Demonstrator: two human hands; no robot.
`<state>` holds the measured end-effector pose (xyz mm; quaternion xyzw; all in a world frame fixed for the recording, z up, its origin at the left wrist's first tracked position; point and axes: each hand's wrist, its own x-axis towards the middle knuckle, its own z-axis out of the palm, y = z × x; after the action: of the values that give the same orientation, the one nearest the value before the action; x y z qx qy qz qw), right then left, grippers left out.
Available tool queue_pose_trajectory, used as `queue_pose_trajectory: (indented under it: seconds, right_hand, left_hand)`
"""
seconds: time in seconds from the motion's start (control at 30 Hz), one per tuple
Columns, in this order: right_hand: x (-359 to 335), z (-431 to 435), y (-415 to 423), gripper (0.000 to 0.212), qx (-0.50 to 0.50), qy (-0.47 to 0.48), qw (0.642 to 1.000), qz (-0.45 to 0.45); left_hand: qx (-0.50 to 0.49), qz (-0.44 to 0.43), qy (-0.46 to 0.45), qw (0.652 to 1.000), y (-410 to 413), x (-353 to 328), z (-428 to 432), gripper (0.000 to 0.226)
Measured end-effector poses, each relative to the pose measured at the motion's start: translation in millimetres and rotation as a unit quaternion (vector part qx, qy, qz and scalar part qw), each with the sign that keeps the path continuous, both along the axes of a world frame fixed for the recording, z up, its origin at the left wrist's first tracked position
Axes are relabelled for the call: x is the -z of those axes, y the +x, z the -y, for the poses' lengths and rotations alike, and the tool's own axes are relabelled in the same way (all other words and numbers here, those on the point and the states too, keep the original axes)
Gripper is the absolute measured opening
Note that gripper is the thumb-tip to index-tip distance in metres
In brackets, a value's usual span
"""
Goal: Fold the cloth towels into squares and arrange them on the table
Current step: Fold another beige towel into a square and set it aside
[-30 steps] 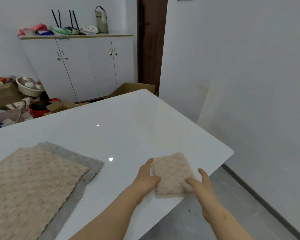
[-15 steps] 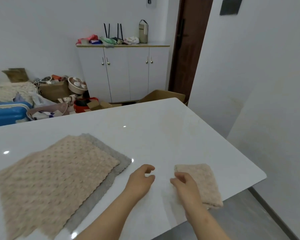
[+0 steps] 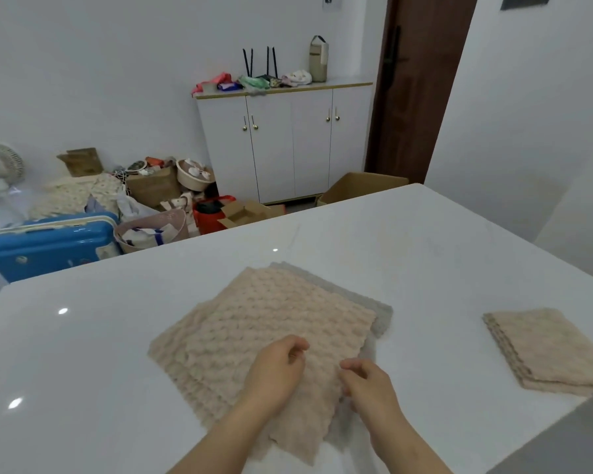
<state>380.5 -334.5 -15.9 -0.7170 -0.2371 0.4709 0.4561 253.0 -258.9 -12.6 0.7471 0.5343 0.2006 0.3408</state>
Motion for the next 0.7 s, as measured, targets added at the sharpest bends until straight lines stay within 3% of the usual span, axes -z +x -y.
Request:
queue_pose_trajectory:
  seconds: [0.17, 0.3, 0.47, 0.57, 0.63, 0.7]
  right_hand:
    - [15.4, 6.4, -43.8, 0.008, 0.039, -0.035, 0.998, -0.023]
    - [20.8, 6.7, -54.8, 0.009, 0.083, -0.037, 0.995, -0.027]
    - [24.0, 8.4, -62.9, 0.029, 0.12, -0.025, 0.989, -0.079]
    - [17.7, 11.2, -64.5, 0.022, 0.111, -0.013, 0.989, -0.094]
    - [12.0, 10.3, -66.6, 0.016, 0.113, -0.001, 0.987, -0.116]
    - [6.2, 9.1, -69.0, 0.015, 0.124, 0.011, 0.982, -0.142]
  left_hand:
    - [0.046, -0.051, 0.003, 0.998, -46.0, 19.1, -0.4, 0.033]
    - [0.14, -0.116, 0.001, 0.983, -64.0, 37.7, 4.0, 0.05]
    - [0.203, -0.173, -0.01, 0.964, -75.8, 51.4, 7.0, 0.082]
    - [0.219, -0.19, 0.028, 0.956, -76.7, 52.0, 13.0, 0.093]
    - [0.223, -0.197, 0.061, 0.953, -74.5, 49.3, 17.6, 0.084]
    - [0.192, -0.171, 0.11, 0.96, -75.1, 45.5, 19.2, 0.052]
